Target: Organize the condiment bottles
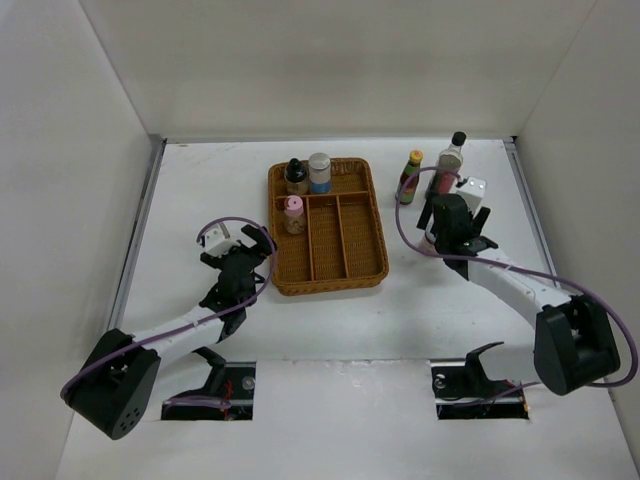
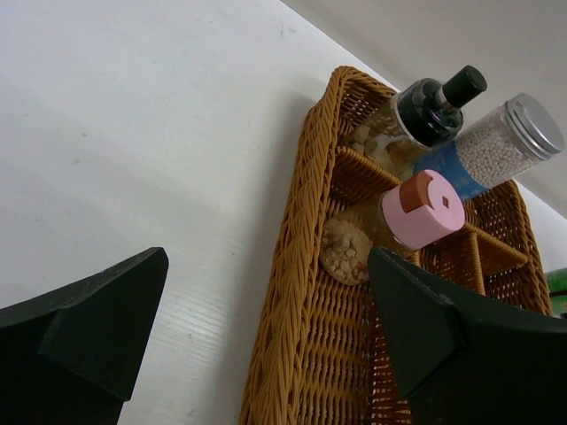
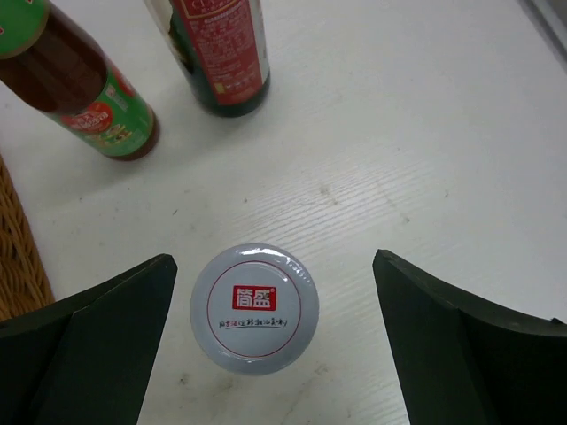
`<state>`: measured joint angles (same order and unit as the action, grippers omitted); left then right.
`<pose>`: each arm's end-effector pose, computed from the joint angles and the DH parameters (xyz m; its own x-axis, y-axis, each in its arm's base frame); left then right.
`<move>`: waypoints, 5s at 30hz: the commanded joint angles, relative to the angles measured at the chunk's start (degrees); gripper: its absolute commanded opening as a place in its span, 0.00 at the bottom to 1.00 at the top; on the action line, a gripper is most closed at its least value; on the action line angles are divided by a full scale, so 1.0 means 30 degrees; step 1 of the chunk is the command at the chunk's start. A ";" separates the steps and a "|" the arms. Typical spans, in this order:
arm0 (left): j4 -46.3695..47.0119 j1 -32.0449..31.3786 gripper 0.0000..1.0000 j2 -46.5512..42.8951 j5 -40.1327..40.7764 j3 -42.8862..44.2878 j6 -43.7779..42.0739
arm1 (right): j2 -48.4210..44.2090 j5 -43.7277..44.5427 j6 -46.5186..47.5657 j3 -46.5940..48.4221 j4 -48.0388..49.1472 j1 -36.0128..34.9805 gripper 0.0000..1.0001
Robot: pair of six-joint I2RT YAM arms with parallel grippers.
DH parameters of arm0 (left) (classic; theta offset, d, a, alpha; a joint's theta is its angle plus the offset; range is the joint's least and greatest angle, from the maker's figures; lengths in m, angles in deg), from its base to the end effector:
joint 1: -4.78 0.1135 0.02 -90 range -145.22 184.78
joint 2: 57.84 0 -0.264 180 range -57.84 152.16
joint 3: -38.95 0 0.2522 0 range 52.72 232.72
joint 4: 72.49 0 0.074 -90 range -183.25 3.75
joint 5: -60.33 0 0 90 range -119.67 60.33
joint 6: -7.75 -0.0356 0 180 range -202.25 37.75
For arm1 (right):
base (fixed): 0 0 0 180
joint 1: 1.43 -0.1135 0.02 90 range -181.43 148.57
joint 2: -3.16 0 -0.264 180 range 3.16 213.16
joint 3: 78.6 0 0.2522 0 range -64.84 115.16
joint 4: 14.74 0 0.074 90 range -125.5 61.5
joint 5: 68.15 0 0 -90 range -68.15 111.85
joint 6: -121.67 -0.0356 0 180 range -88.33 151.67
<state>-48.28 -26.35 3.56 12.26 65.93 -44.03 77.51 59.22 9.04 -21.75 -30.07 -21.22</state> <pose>0.1840 -0.0833 0.1849 -0.0089 -0.5323 -0.8465 -0.2340 0.8241 -0.5158 0.2663 0.0729 0.2364 -0.3897 0.1848 -0.9022 0.3909 0.9202 0.0196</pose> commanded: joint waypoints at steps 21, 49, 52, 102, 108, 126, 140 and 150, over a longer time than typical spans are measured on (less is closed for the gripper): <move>0.0817 0.0257 1.00 -0.0165 -0.0530 0.0049 0.0415 | -0.0143 0.2048 0.1943 0.3180 0.2683 -0.4073 0.52; 0.0877 0.0550 1.00 0.0186 -0.0589 -0.0010 0.0532 | 1.3068 -0.2170 0.2916 1.4084 0.4915 -0.8593 0.58; 0.0906 0.0521 1.00 0.0097 -0.0531 -0.0039 0.0533 | 1.3333 -0.2289 0.2711 1.4026 0.4741 -0.8563 0.70; 0.0906 0.0491 1.00 0.0537 -0.0706 0.0137 0.0562 | 1.0142 -0.2905 0.5081 1.4258 0.2715 0.0870 0.31; 0.0906 0.0491 1.00 0.0537 -0.0706 0.0137 0.0562 | 0.8910 -0.2318 0.6371 1.6130 0.3099 -0.0036 0.29; 0.0877 0.0579 1.00 0.0333 -0.0706 0.0079 0.0562 | 1.2685 -0.3167 0.7340 2.2226 0.2894 -0.3816 0.31; 0.0935 0.0608 1.00 0.0360 -0.0735 0.0049 0.0591 | 1.4359 -0.3226 0.6197 1.8130 0.5676 -0.4872 0.40; 0.0935 0.0550 1.00 0.0420 -0.0823 0.0108 0.0591 | 1.3481 -0.3169 0.5054 1.6546 0.5560 -0.4901 0.68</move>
<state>-48.23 -24.84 5.38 10.32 65.93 -42.79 122.86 49.30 25.84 28.13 -17.32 -35.41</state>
